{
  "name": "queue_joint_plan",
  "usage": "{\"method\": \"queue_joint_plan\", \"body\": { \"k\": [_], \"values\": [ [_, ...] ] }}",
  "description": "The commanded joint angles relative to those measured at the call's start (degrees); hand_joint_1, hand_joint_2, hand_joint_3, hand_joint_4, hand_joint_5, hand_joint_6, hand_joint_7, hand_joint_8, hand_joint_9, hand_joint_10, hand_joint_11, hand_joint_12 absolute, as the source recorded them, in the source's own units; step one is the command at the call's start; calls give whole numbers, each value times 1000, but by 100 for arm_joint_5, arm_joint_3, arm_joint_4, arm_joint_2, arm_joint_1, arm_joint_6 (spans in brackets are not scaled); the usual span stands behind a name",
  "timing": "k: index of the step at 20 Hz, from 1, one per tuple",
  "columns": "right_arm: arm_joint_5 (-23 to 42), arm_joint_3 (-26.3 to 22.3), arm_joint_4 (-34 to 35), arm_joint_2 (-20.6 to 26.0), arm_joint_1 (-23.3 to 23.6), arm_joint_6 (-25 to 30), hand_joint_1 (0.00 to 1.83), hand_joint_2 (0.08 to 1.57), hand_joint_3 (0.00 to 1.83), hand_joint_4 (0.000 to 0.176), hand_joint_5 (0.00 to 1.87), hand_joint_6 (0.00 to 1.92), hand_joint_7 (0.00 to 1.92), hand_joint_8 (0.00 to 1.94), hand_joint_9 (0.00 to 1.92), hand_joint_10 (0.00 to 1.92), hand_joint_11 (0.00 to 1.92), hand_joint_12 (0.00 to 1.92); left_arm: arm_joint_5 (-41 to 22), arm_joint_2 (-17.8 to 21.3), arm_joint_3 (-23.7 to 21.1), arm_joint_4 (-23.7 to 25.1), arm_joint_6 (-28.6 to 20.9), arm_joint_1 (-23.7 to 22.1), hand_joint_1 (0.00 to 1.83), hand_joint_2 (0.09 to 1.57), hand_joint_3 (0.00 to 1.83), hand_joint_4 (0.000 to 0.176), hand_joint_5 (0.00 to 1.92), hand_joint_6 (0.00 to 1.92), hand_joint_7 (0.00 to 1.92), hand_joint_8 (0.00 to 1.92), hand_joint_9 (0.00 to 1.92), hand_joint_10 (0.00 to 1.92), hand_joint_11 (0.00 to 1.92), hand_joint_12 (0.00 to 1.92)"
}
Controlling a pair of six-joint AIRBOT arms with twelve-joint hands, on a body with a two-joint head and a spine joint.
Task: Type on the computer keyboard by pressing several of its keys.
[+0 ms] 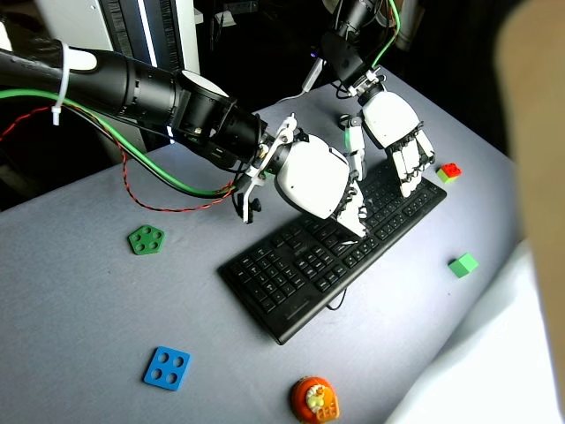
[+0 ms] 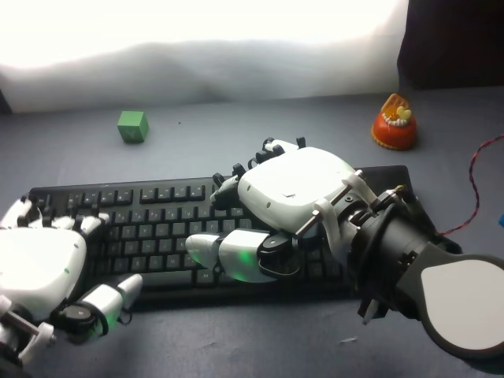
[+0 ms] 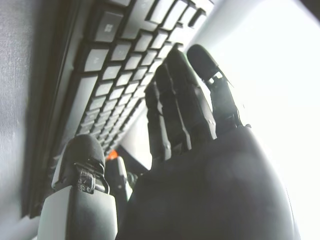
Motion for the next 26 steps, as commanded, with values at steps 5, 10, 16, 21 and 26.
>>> {"method": "queue_joint_plan", "body": {
  "k": [5,10,16,21,26],
  "values": [
    [-276,-94,-344,162,69,-20,17,1198,0,0,636,15,742,10,559,594,154,1608,-714,-71,15,336,-32,47,197,1290,3,32,385,5,449,3,468,3,0,1182],
    [-263,-164,-346,305,77,-29,40,1214,2,0,640,14,750,8,554,565,127,1580,-815,-121,25,413,-7,67,282,1273,0,15,441,13,511,8,540,16,41,1168],
    [-228,-225,-346,424,119,-73,16,1220,0,0,640,9,760,2,580,485,114,1578,-1032,-123,18,580,268,28,363,1258,0,26,413,4,503,0,556,11,72,1167],
    [-197,-269,-347,484,134,-92,0,1205,0,0,642,10,744,0,542,574,112,1620,-1173,-148,16,651,391,21,785,1199,0,28,415,8,462,3,488,3,16,1202],
    [-192,-303,-347,521,155,-113,0,1204,0,0,648,12,755,5,550,593,118,1623,-1211,-248,46,655,415,-8,903,1211,0,33,383,2,443,4,442,2,0,1187]
  ]
}}
